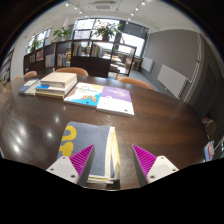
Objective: Fold towel
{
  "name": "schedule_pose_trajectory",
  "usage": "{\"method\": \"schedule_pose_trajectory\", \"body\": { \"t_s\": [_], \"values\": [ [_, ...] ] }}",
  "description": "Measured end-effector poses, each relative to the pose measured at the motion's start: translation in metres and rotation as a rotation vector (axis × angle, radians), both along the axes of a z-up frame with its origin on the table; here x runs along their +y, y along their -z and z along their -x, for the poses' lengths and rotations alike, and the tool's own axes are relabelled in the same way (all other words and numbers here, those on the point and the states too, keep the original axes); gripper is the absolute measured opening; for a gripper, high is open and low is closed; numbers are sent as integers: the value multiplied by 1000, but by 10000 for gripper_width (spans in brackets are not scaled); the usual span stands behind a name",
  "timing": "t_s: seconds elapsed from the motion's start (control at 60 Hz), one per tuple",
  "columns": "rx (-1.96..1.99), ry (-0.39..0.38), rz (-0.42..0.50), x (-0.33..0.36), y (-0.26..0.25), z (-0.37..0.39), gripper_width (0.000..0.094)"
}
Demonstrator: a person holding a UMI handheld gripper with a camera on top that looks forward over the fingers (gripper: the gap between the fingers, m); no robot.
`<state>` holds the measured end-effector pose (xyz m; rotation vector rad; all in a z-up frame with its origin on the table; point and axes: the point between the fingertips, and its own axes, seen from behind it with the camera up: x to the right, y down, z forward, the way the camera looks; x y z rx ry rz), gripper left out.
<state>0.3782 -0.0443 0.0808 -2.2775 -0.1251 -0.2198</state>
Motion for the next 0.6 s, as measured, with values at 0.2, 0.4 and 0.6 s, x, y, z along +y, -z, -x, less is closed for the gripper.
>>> {"method": "schedule_pose_trajectory", "body": {
  "t_s": [0.2, 0.4, 0.6],
  "values": [
    [66, 6, -142, -30, -97, 31, 792],
    [128, -19, -235, -92, -161, 78, 789],
    [151, -16, -257, -163, -171, 109, 794]
  ]
}}
